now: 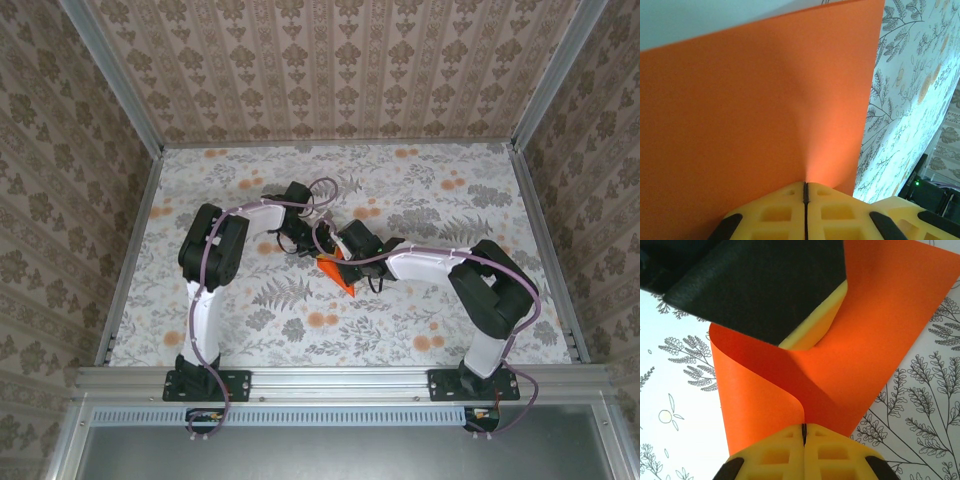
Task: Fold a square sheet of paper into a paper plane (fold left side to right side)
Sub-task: Third fold the triangle at the center of the table.
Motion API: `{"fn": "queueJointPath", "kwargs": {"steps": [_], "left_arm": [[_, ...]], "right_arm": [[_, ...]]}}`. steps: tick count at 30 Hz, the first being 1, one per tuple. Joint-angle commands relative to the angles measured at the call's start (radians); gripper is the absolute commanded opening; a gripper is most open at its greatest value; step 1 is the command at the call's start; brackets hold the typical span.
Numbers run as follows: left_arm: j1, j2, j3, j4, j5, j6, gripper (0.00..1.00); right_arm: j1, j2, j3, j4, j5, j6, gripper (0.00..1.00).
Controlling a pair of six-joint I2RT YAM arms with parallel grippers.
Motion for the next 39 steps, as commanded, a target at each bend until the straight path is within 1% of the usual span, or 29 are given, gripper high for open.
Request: {"fn": "queueJointPath", "kwargs": {"steps": [1, 13, 33, 39], "left_arm": [[-0.007, 0.045, -0.024, -0.032, -0.061, 0.018, 0.08], [-0.007, 0.047, -0.024, -0.031, -0.06, 0.016, 0.07], [-0.009, 0.045, -0.022, -0.031, -0.057, 0.016, 0.08], [-0.009, 0.036, -0.021, -0.031, -0.057, 0.018, 0.09]], "right_arm": [[-0.005, 0.025, 0.025, -0.032, 0.037, 0.023, 0.0], [-0.005, 0.032, 0.031, -0.035, 0.057, 0.032, 0.0], [-0.005, 0.051, 0.037, -0.038, 0.042, 0.032, 0.0], [-0.005, 0.063, 0.024, -0.047, 0.027, 0.039, 0.0]]}}
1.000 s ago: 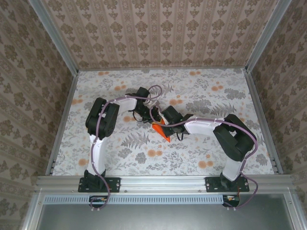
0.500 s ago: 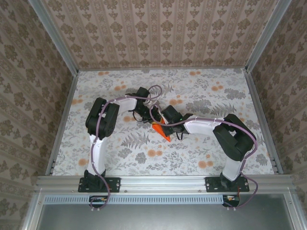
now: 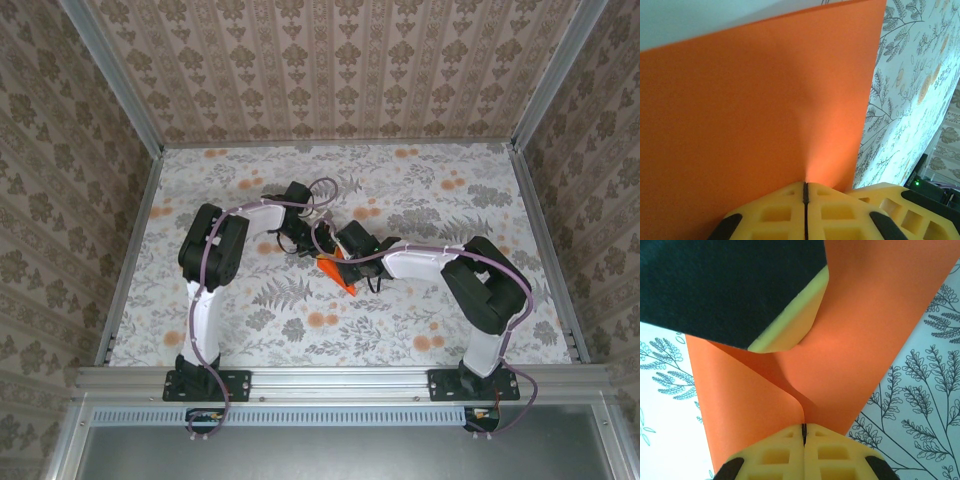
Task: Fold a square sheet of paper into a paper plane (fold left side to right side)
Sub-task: Third fold the triangle at the center of the table.
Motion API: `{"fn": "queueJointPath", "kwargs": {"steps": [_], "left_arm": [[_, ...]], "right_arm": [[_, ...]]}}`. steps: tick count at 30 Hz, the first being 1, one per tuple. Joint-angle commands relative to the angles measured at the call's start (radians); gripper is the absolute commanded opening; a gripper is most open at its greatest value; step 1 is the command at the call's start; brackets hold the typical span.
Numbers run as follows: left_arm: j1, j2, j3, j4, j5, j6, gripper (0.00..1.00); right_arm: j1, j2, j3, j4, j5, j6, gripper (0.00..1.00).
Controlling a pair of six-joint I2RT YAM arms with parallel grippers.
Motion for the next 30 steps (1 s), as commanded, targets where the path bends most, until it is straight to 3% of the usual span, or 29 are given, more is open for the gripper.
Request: {"fn": "queueJointPath", "kwargs": {"steps": [1, 17, 20, 23, 30], "left_arm": [[-0.009, 0.033, -0.021, -0.03, -0.056, 0.017, 0.1], [0.059, -0.104, 0.042, -0.102, -0.085, 0.071, 0.29], [0.1, -0.163, -0.001, -0.069, -0.09, 0.067, 0.27], [0.102, -0.214, -0.069, -0.026, -0.062, 0.058, 0.2], [0.073, -0.26, -0.193, 0.08, 0.081, 0.022, 0.14]], "right_arm": [[-0.005, 0.024, 0.001, -0.031, -0.008, 0.014, 0.0], [-0.003, 0.051, -0.016, -0.059, -0.058, 0.011, 0.0], [-0.004, 0.05, -0.019, -0.059, -0.062, 0.01, 0.0], [-0.003, 0.051, -0.018, -0.058, -0.064, 0.009, 0.0], [-0.003, 0.058, -0.01, -0.062, -0.065, 0.005, 0.0]]}}
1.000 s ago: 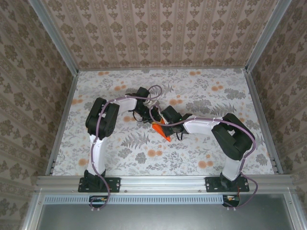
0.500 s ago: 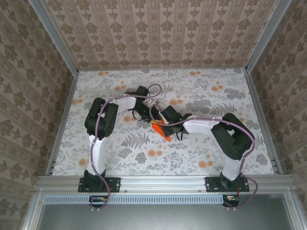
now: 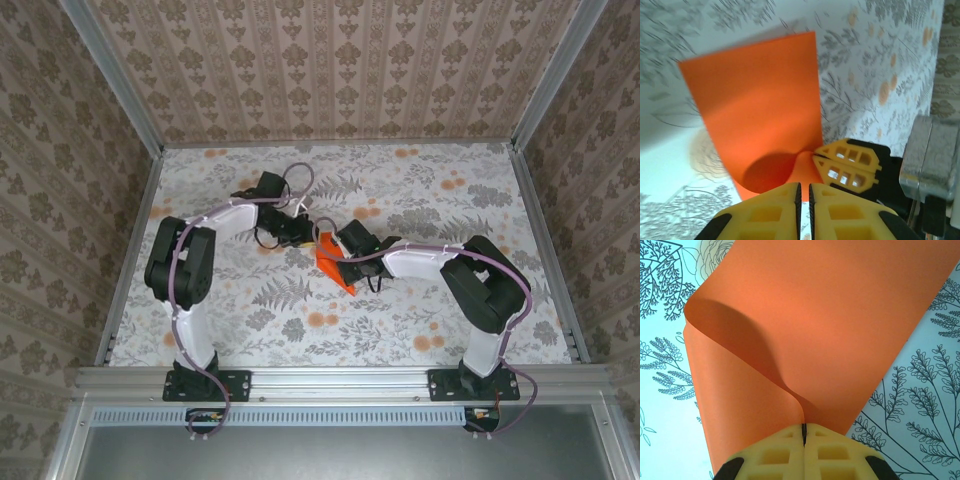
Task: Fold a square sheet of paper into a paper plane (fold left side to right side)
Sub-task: Third fold the triangle at the center of the table.
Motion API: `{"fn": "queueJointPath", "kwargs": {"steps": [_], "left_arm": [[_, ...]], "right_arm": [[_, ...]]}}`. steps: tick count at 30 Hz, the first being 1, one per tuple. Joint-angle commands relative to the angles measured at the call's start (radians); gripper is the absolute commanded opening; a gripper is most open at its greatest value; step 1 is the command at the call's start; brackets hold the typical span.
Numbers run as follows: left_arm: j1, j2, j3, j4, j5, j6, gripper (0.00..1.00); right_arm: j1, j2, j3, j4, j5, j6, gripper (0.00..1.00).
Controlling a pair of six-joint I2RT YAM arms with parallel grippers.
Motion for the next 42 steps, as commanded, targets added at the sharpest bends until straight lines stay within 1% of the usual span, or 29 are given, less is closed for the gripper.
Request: {"fn": "queueJointPath", "kwargs": {"steps": [1, 6, 20, 37, 42], "left_arm": [[-0.047, -0.004, -0.041, 0.054, 0.086, -0.013, 0.14], [-0.081, 0.022, -0.065, 0.1, 0.079, -0.044, 0.14], [-0.099, 0.074, -0.113, 0.114, 0.029, -0.05, 0.13], [-0.094, 0.099, -0.163, 0.081, -0.062, -0.034, 0.11], [-0.094, 0.104, -0.168, 0.045, -0.119, -0.026, 0.1]], "right_arm": [[0.001, 0.051, -0.01, -0.068, -0.034, 0.004, 0.0], [0.002, 0.05, -0.009, -0.074, -0.031, 0.004, 0.0], [0.002, 0.056, -0.001, -0.086, -0.029, 0.0, 0.0], [0.002, 0.056, 0.003, -0.092, -0.026, -0.004, 0.0], [-0.004, 0.042, 0.016, -0.083, -0.031, 0.009, 0.0]]}}
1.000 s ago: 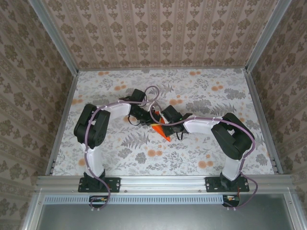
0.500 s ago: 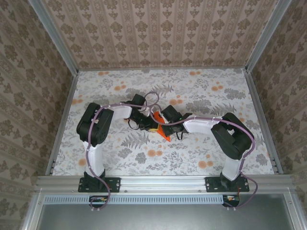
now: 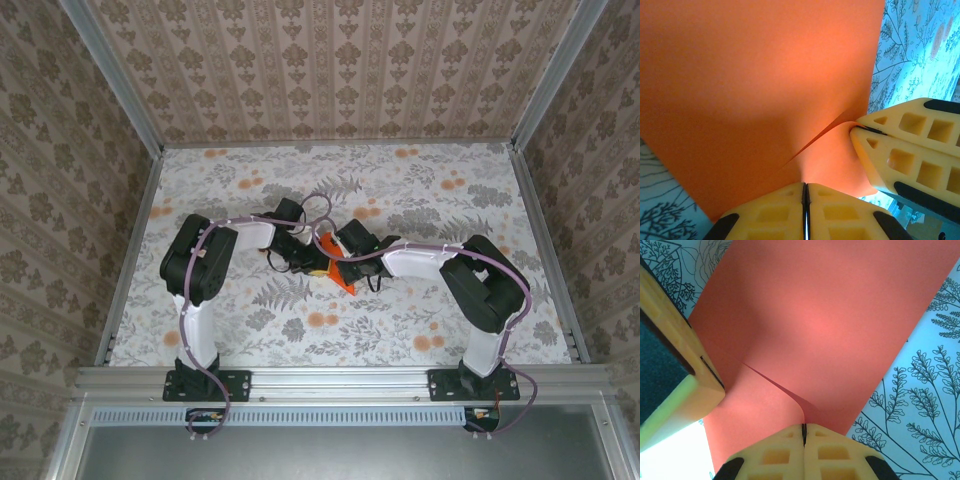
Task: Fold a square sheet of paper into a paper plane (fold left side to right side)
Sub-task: Third fold the triangle at the center of the table.
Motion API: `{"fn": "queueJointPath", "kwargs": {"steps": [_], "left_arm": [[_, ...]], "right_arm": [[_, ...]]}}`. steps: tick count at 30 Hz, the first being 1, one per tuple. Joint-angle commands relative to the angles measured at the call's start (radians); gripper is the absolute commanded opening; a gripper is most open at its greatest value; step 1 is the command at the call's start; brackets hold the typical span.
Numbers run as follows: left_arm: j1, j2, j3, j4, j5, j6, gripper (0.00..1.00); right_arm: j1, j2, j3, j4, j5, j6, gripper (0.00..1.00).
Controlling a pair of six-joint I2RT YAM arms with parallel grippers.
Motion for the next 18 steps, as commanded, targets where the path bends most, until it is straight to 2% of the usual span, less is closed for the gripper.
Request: {"fn": "queueJointPath", "kwargs": {"steps": [1, 5, 13, 16, 18], "left_arm": [[0.001, 0.026, -0.034, -0.079, -0.121, 0.014, 0.1], [-0.001, 0.042, -0.028, -0.112, -0.189, 0.02, 0.09], [-0.007, 0.06, -0.037, -0.113, -0.207, 0.015, 0.08], [-0.009, 0.057, -0.034, -0.113, -0.203, 0.013, 0.08], [-0.011, 0.055, -0.032, -0.116, -0.203, 0.015, 0.07]], "right_arm": [[-0.006, 0.03, 0.011, -0.072, -0.031, 0.017, 0.01], [-0.035, -0.005, 0.037, -0.063, -0.054, 0.043, 0.09], [-0.089, -0.12, 0.029, -0.065, -0.079, 0.104, 0.27], [-0.097, -0.168, 0.025, -0.112, -0.135, 0.135, 0.3], [-0.097, -0.194, 0.025, -0.155, -0.182, 0.165, 0.28]]}}
